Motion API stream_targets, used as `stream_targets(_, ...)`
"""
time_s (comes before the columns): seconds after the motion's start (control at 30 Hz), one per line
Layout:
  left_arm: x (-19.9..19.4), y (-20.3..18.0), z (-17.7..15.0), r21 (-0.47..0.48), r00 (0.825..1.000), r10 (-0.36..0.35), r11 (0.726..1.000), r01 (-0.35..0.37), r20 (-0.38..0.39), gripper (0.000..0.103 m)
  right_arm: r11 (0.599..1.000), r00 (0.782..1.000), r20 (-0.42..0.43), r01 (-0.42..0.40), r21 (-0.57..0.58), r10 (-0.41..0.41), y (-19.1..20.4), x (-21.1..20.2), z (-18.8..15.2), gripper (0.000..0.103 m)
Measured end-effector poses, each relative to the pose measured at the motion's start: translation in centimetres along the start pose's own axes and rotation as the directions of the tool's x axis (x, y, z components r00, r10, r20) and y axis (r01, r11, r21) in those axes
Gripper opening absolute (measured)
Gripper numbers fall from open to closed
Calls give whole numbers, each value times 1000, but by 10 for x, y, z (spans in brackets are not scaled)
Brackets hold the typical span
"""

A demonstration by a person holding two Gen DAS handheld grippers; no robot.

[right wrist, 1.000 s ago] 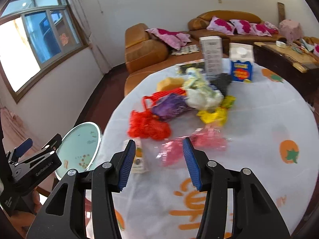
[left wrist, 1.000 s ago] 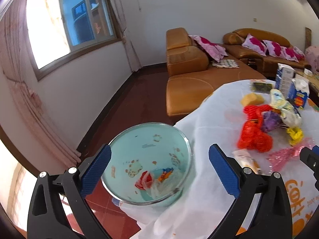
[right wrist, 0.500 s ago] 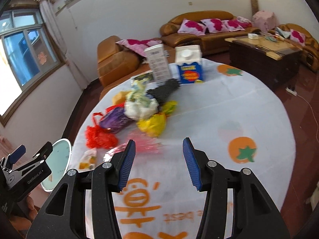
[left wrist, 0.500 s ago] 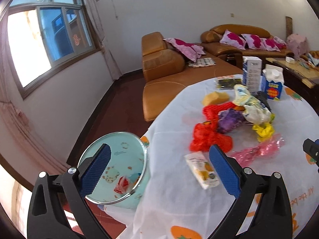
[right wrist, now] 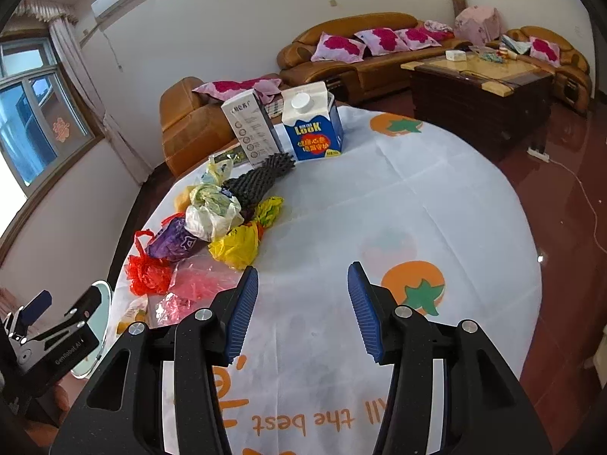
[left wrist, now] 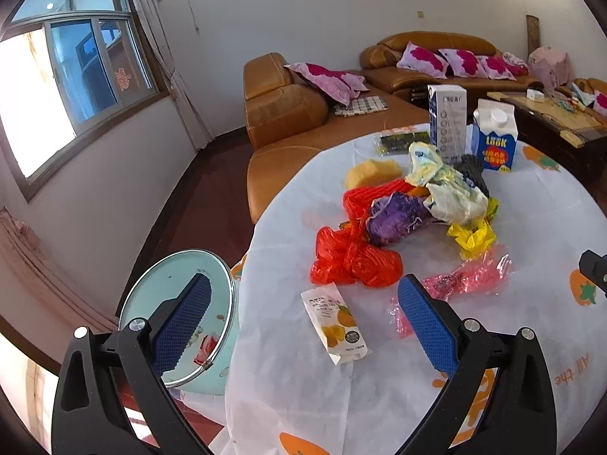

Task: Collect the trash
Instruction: 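Move both grippers back from the bin to the trash pile, then grasp the white snack packet with the left gripper while the right grasps the pink plastic bag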

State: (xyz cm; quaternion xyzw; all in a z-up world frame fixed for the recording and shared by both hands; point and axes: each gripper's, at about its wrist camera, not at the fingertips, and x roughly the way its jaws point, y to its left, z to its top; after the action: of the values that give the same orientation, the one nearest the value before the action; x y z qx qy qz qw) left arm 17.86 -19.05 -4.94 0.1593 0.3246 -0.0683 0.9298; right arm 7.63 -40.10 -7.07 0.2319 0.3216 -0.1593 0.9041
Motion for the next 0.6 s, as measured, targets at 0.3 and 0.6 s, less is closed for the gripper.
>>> stream_targets(0.3, 20, 16, -12, -78, 998, -41, 996, 37, -46, 97, 1000, 999, -43, -24, -7, 23, 10, 15, -4, 54)
stream_targets(0.6, 30, 65, -34, -211, 997, -26, 977, 10, -71, 97, 996, 992, -95, -88, 8, 88, 48, 46, -1, 65)
